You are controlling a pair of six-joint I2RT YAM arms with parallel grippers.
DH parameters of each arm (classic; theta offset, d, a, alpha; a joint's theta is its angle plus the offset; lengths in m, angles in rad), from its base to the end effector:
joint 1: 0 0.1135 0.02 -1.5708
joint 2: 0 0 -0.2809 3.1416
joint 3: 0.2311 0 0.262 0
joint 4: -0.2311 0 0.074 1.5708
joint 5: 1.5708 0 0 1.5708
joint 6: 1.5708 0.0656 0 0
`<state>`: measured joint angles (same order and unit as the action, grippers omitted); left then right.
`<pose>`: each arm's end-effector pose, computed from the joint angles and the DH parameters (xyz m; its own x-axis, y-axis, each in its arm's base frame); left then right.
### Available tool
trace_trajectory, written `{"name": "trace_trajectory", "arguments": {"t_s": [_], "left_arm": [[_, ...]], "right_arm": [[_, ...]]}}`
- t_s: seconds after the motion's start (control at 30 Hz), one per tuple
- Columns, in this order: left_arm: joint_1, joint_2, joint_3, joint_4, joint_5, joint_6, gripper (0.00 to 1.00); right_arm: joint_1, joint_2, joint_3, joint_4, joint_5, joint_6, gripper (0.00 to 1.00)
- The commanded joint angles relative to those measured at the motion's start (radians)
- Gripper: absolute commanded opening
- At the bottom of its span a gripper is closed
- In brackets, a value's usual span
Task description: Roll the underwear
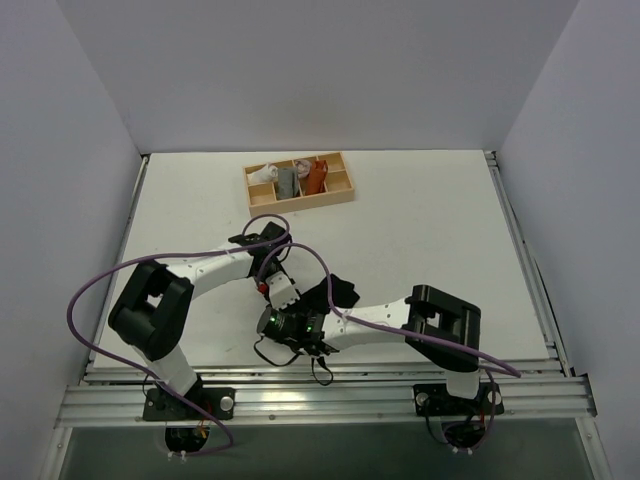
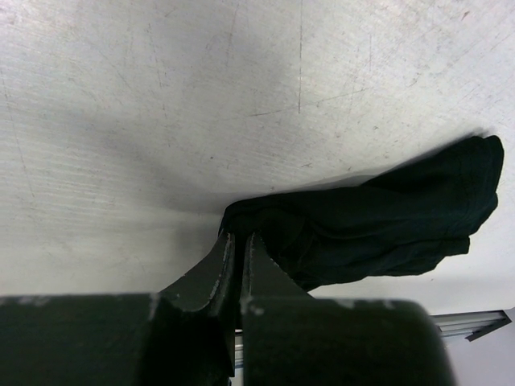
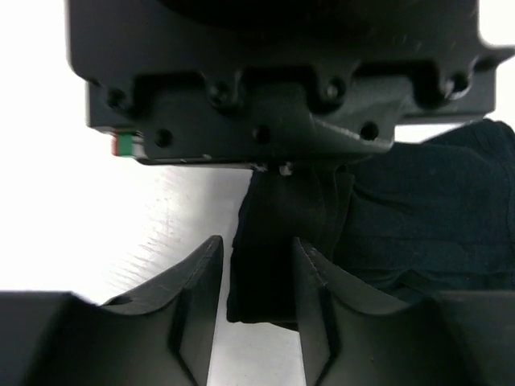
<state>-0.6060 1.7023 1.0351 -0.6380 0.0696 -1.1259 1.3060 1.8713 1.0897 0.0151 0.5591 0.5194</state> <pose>0.2694 -0.1922 0.1468 -0.8678 -0.4942 -0.0524 -0.4649 0.8445 -0.2658 0.1435 0.3961 0.1549 -0.5141 -0.2880 -0.8080 -0.5334 0.8450 0.0382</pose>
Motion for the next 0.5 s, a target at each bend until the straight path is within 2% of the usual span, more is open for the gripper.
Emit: {"name": "trace_trajectory", "arguments": {"t_s": [0.0, 0.23, 0.33, 0.37, 0.4, 0.47], "left_arm": [[-0.012, 0.002, 0.019, -0.097, -0.014, -0.021, 0.02], [0.006, -0.042, -0.012, -0.100, -0.011, -0.066, 0.04], [0.034, -0.056, -0.024, -0.101, 0.003, -0.069, 0.17], [0.041, -0.062, -0.021, -0.107, -0.002, -0.058, 0.22], [0.051, -0.070, -0.015, -0.118, -0.023, -0.054, 0.34], [0.098, -0.108, -0.017, -0.146, -0.039, -0.032, 0.44]], "right_arm": [[0.012, 0.054, -0.025, -0.084, -0.011, 0.040, 0.31], [-0.008, 0.120, -0.034, -0.106, -0.093, 0.094, 0.13], [-0.020, 0.092, -0.079, -0.035, -0.158, 0.113, 0.01], [-0.028, 0.079, -0.118, -0.014, -0.181, 0.125, 0.00], [-0.054, 0.037, -0.144, 0.027, -0.208, 0.129, 0.00], [-0.091, -0.016, -0.245, 0.156, -0.319, 0.143, 0.00]]}}
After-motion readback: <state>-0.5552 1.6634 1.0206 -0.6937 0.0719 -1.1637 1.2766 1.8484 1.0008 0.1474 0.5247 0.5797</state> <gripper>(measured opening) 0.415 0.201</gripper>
